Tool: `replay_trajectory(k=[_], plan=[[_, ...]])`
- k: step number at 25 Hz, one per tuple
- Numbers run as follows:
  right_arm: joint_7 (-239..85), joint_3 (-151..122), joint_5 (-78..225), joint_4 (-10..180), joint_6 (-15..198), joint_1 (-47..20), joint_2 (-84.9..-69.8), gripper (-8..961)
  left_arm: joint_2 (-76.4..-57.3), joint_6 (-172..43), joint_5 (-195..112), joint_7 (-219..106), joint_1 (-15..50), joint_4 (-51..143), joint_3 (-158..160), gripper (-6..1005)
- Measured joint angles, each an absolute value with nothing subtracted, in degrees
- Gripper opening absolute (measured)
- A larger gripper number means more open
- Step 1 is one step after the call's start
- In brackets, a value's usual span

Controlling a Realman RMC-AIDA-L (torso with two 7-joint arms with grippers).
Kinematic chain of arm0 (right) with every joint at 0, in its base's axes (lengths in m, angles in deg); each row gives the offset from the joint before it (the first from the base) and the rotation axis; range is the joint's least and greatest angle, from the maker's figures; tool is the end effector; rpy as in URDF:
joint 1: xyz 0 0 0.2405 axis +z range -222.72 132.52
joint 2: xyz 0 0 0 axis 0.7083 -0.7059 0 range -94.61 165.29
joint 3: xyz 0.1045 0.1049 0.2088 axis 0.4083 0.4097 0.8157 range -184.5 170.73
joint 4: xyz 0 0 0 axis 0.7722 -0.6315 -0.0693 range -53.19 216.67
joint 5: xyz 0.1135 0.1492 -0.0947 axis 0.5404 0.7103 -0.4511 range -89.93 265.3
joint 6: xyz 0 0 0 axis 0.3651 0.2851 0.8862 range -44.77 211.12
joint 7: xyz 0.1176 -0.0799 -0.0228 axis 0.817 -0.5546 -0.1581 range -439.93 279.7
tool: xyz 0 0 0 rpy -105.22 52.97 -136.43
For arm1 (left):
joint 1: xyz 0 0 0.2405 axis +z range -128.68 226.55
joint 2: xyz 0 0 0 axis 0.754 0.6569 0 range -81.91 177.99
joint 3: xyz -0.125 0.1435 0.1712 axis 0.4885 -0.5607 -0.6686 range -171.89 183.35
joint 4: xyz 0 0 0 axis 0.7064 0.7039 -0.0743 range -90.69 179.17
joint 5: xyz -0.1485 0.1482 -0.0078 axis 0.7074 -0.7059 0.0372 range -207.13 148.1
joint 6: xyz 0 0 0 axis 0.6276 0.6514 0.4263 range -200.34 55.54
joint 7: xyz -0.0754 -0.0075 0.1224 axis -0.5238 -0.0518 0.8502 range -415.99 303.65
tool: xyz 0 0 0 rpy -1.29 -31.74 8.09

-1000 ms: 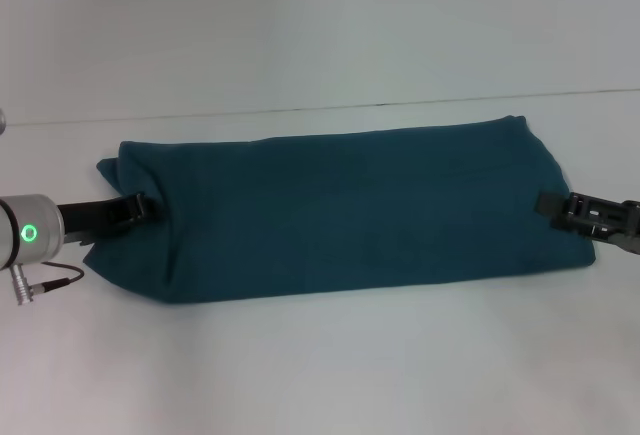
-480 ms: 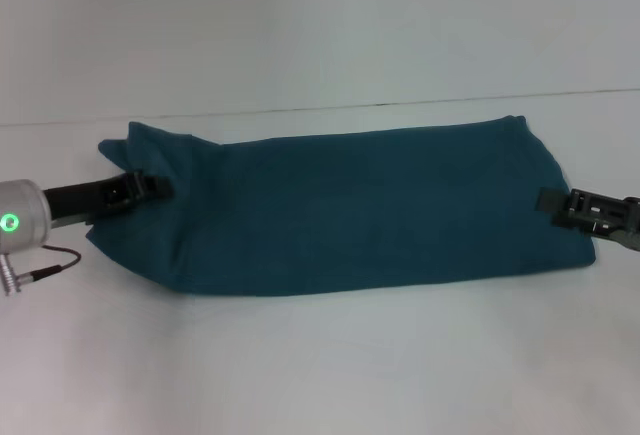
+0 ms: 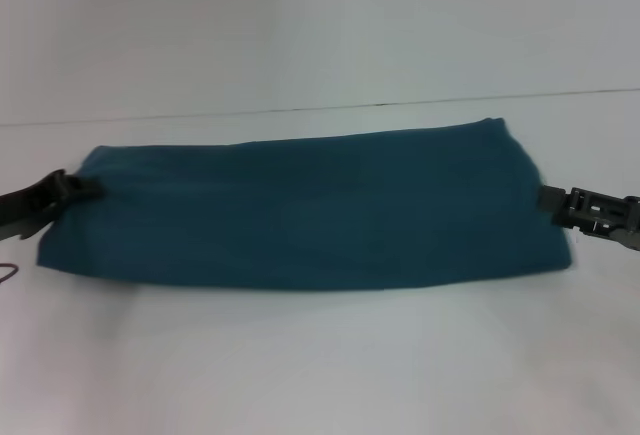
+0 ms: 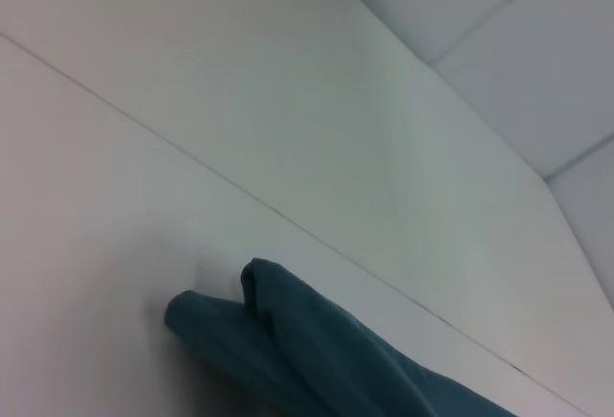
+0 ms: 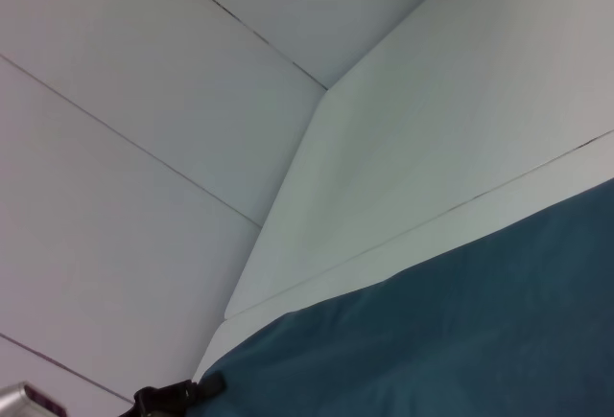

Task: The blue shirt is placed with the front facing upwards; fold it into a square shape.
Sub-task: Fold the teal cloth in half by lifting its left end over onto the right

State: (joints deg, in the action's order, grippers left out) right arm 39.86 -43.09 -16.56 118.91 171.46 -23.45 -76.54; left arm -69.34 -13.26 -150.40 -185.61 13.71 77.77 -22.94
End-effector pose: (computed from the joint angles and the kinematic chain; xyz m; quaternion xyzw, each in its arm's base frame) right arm 0.3227 0.3136 0.0729 -0.7407 0.5618 0.3411 0.1392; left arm -0.3153 0.3977 0.0337 -0.6626 -0.6363 -0.2827 0.2759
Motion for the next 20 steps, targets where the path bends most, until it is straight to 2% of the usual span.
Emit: replay_trajectory(k=[5, 20], plan=[[40.0, -43.1, -16.6, 118.7, 171.4, -23.5, -76.54, 884, -68.53, -13.7, -151.9, -186.3, 14.8, 78.0, -19.6, 65], [40.0, -42.3, -16.6, 118.0, 170.9, -23.8, -76.38, 884, -67.79, -16.0, -156.0, -190.4, 18.9, 82.2, -12.6, 70]])
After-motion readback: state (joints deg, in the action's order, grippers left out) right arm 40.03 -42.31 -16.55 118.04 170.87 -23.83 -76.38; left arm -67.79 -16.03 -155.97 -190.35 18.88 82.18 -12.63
